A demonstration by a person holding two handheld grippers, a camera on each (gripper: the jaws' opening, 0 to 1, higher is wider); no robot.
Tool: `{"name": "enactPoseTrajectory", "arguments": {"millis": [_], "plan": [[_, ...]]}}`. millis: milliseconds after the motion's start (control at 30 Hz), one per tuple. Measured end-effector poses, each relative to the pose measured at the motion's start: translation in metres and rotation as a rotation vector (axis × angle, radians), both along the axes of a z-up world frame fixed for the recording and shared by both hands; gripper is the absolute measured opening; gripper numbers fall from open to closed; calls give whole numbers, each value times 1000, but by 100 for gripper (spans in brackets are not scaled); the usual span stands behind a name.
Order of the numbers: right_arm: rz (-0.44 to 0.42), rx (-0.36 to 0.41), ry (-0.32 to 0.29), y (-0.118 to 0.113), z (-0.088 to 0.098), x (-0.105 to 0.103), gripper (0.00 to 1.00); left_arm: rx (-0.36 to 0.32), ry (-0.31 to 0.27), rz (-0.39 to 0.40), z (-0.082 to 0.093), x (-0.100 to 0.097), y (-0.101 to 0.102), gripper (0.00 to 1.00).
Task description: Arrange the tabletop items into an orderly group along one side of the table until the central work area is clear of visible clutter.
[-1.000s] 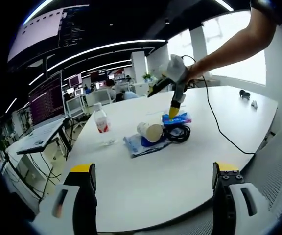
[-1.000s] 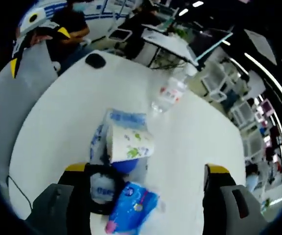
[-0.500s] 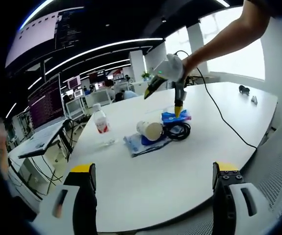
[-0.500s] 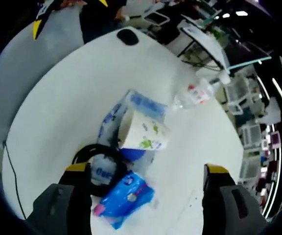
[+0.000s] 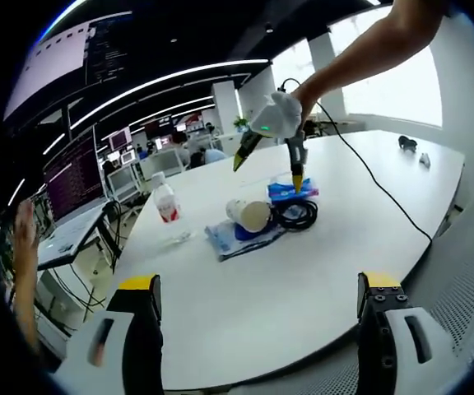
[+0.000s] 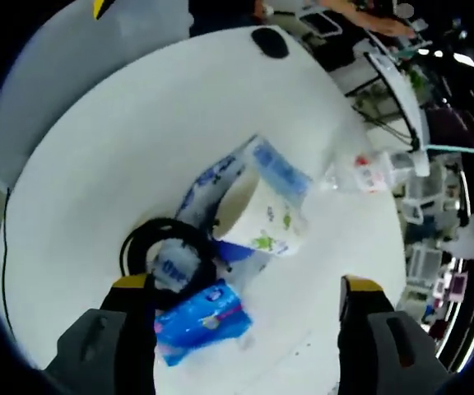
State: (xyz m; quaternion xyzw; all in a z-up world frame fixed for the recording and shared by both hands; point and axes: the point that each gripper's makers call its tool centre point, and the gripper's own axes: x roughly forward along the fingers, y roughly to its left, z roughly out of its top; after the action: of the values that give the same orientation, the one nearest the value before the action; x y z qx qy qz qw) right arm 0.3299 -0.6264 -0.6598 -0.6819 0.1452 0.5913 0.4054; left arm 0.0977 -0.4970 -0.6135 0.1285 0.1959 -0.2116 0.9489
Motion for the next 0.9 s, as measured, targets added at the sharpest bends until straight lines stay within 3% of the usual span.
{"name": "enactPoseTrajectory", "arguments": {"millis": [500,667,900], "plan": [[110,-117,3,-3,-14,-5,92,37,-2,-16,-3,-2,-2,99],[177,-155,0,-2,-17,-7,93,42,0,-18,-3,-3,-2,99],[343,-236,-70,4,-20,-3,94,55,-3,-21,-4,-3,-3,99]]}}
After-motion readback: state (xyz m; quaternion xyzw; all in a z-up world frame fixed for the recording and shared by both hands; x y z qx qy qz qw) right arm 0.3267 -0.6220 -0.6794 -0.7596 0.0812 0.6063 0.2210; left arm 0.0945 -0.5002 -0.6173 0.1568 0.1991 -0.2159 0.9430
